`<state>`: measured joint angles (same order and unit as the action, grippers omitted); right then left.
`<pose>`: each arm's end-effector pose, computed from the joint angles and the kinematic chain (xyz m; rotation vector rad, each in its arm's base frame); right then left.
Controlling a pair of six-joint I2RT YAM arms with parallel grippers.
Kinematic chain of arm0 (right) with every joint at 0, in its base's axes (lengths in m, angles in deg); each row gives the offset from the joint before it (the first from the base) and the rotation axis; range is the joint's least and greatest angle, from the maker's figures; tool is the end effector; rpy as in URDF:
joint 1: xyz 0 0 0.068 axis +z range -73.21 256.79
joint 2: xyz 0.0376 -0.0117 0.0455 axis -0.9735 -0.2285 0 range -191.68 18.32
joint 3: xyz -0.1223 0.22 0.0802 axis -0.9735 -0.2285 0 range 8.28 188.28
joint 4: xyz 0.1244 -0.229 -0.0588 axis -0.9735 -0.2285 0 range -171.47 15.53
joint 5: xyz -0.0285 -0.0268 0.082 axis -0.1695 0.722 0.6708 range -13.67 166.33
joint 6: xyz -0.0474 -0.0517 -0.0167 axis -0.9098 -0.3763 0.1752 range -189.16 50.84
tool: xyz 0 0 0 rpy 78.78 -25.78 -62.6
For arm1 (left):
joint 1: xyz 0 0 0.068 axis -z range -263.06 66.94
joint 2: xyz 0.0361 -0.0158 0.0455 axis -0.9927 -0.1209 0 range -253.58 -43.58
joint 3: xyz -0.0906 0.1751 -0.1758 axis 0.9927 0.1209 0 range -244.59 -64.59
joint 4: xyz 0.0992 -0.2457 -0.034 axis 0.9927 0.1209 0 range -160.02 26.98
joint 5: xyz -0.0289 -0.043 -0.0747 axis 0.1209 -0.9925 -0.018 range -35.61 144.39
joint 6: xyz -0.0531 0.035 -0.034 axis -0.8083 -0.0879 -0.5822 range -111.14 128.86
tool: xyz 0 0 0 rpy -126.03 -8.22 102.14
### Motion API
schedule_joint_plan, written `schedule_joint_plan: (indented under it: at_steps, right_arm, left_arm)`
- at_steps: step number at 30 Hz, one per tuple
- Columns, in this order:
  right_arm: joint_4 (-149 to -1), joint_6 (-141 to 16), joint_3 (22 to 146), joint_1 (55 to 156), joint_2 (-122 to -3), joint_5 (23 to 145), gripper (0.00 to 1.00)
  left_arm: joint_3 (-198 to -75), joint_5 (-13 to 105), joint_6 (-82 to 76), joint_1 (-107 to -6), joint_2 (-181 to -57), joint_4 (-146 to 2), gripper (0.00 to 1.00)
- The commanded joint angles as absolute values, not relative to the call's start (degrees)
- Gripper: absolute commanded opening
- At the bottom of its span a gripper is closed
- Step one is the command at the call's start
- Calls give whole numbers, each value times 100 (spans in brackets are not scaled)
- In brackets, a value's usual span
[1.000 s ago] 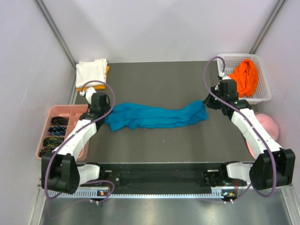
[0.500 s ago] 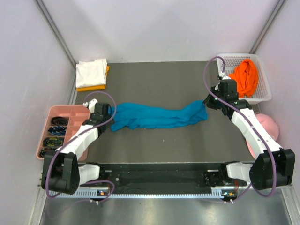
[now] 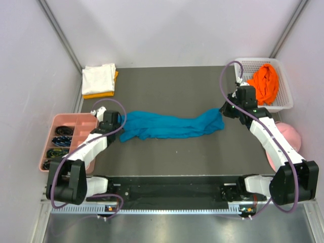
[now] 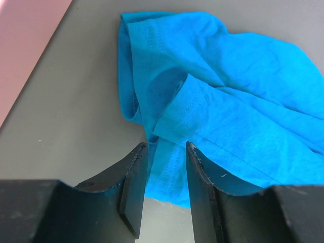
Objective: Fold and stack the t-shirts
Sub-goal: Flatten out the tshirt
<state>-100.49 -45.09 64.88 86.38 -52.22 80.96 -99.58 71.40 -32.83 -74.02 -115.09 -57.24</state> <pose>0.2905 0.0540 0.2660 0.2467 2.2841 0.3992 0.2616 -0.0239 0.1549 -0.7953 2.2459 -0.0565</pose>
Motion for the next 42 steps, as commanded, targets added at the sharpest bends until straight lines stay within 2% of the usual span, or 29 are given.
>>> schedule_joint_plan:
  at_steps: [1, 26, 29, 33, 34, 37, 42]
  right_arm:
    - [-9908, -4552, 6532, 8646, -5217, 8073, 0]
    - [-9952, -4569, 6550, 8646, -5234, 8055, 0]
    - [-9970, -4578, 6558, 8646, -5234, 8047, 0]
    - [-9996, -4587, 6576, 8646, -5226, 8029, 0]
    - [-9987, -4587, 6576, 8637, -5234, 8029, 0]
    - [-9996, -4587, 6576, 8646, -5234, 8029, 0]
    - [-9970, -4561, 6558, 8646, -5234, 8046, 0]
  left_arm:
    - [-9878, 7249, -3289, -7409, -11609, -6061, 42]
    - [-9896, 7434, -3175, -7497, -12013, -6483, 42]
    - [-9922, 7434, -3175, -7515, -12066, -6509, 36]
    - [-9966, 7434, -3166, -7532, -12110, -6536, 19]
    - [-10010, 7434, -3157, -7532, -12145, -6527, 10]
    - [-10089, 7451, -3122, -7541, -12145, -6501, 0]
    - [-10238, 7521, -3017, -7541, -11988, -6272, 0]
